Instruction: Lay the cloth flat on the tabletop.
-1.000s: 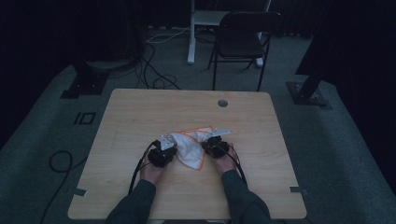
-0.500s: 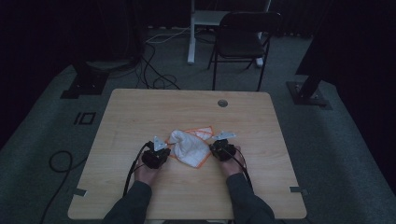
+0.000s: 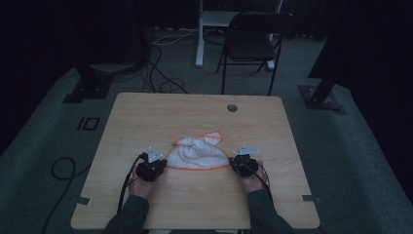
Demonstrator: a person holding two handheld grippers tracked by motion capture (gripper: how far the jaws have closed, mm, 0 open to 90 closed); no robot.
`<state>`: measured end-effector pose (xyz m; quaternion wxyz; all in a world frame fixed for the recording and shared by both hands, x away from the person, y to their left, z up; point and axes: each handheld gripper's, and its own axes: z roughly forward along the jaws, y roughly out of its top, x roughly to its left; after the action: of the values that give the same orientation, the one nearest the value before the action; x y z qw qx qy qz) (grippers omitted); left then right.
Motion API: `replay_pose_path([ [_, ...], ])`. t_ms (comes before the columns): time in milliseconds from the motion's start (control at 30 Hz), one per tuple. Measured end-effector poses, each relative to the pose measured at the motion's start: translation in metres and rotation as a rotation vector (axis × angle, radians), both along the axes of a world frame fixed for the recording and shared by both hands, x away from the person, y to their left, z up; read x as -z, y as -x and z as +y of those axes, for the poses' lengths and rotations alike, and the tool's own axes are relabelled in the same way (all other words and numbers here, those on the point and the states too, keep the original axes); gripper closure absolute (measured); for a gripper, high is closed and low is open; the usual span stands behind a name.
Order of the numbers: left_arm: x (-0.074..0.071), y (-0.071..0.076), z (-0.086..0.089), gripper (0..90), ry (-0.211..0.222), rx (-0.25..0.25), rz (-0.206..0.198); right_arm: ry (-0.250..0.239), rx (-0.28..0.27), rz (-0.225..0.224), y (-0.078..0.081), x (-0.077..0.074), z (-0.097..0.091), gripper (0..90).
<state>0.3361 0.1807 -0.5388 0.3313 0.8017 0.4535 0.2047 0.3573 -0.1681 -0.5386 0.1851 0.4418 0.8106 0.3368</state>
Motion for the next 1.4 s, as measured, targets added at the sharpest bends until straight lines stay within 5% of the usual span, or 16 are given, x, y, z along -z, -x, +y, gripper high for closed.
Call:
replay_pose_path([
  [167, -0.003, 0.004, -0.003, 86.3, -0.004, -0.009, 0.024, 0.029, -0.018, -0.016, 0.006, -0.003, 0.003, 86.6],
  [233, -0.005, 0.002, -0.004, 79.4, -0.008, -0.013, 0.016, 0.011, -0.013, -0.039, 0.004, -0.007, 0.004, 82.1],
  [500, -0.01, -0.017, -0.013, 76.6, -0.002, -0.013, 0.009, -0.039, -0.021, -0.094, -0.017, -0.025, 0.018, 77.4],
  [833, -0.004, -0.03, -0.023, 74.9, -0.016, -0.016, 0.029, -0.084, -0.085, -0.06, -0.037, -0.027, 0.044, 61.0],
  [1067, -0.003, -0.029, -0.022, 75.3, -0.01, -0.012, 0.027, -0.031, -0.121, 0.006, -0.046, -0.011, 0.053, 50.4],
  [1167, -0.002, -0.029, -0.021, 76.7, -0.008, -0.01, 0.024, -0.014, -0.133, 0.031, -0.048, -0.007, 0.055, 54.8],
  [1400, -0.002, -0.024, -0.019, 85.0, -0.005, -0.013, 0.023, 0.036, -0.137, 0.045, -0.044, -0.006, 0.059, 86.0],
])
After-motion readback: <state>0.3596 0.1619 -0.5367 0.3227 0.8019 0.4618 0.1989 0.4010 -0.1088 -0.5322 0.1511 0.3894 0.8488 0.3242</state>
